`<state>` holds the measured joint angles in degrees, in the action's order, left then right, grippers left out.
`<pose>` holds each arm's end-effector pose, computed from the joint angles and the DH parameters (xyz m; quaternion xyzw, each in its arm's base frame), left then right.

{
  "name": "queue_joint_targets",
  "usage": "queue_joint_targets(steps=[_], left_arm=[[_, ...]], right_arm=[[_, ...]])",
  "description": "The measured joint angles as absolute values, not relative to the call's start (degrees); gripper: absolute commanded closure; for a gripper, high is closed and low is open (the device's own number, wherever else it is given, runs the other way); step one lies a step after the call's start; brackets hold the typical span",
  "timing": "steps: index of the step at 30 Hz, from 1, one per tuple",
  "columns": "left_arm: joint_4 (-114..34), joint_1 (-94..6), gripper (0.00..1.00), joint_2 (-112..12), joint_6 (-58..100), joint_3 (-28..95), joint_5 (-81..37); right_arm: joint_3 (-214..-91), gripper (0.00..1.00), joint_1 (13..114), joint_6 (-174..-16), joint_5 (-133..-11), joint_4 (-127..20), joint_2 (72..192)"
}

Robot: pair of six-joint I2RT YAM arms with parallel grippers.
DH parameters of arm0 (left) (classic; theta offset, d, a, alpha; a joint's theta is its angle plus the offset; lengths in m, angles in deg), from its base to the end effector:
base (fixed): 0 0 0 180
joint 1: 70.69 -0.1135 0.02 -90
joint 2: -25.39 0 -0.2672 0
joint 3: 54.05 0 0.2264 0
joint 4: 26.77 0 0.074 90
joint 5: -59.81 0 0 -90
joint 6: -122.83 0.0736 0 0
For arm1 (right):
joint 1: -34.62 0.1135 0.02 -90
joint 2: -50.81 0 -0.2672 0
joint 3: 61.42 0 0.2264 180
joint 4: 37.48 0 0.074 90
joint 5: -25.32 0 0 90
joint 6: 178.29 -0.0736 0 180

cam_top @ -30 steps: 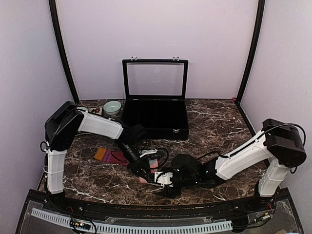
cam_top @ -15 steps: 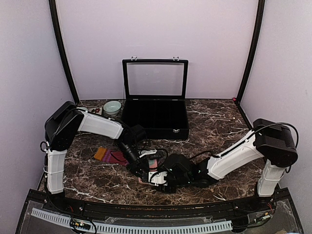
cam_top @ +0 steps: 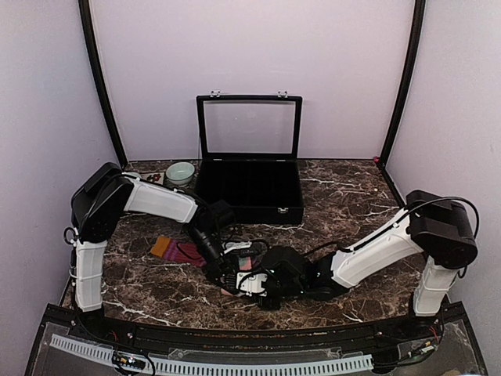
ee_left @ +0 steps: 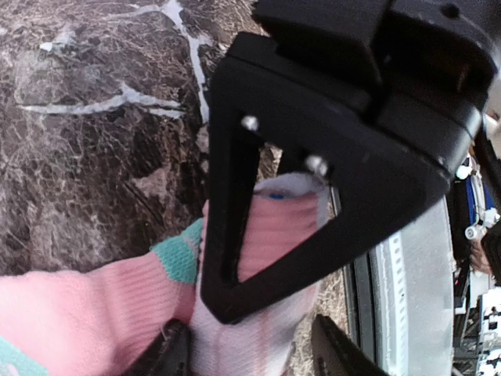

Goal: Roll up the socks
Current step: Roll the sock at the center of the board.

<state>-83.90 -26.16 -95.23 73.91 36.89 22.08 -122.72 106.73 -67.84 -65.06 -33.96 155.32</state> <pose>0.2154 -0.2936 0.1125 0.6188 0.6501 -0.4409 0.0117 0.1118 0.3480 0.1229 -0.6552 0.6246 0.1879 0.3813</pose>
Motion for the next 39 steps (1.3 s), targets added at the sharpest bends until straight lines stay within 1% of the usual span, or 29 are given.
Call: queue_joint_targets(steps=[2, 4, 8, 16, 24, 30, 39], left_arm=[[-84.56, -26.13, 0.26, -94.59, 73.54, 36.98, 21.31], [-85.41, -26.0, 0.24, -93.81, 73.52, 37.03, 20.76], [-87.64, -27.25, 0.24, -91.91, 74.0, 37.03, 17.05], [-89.58, -33.7, 0.33, -90.62, 74.3, 37.07, 11.52], [-88.36, -33.5, 0.39, -91.08, 71.31, 39.39, 9.73], [-86.2, -32.89, 0.41, -93.3, 69.56, 42.05, 9.31], [-85.45, -32.52, 0.41, -93.63, 69.17, 42.45, 9.77]], right_arm=[[-122.96, 0.75, 106.73, -68.5, -65.3, -34.17, 155.43], [-122.96, 0.75, 106.73, -69.13, -65.41, -34.2, 155.45], [-122.94, 0.76, 106.71, -69.77, -65.67, -34.22, 155.49], [-122.94, 0.78, 106.71, -69.99, -66.35, -34.55, 155.49], [-124.42, 0.8, 106.67, -69.99, -67.66, -35.81, 156.41], [-126.3, 0.8, 106.65, -69.92, -68.12, -38.44, 156.98], [-128.27, 0.81, 105.38, -70.6, -71.68, -40.75, 158.31]])
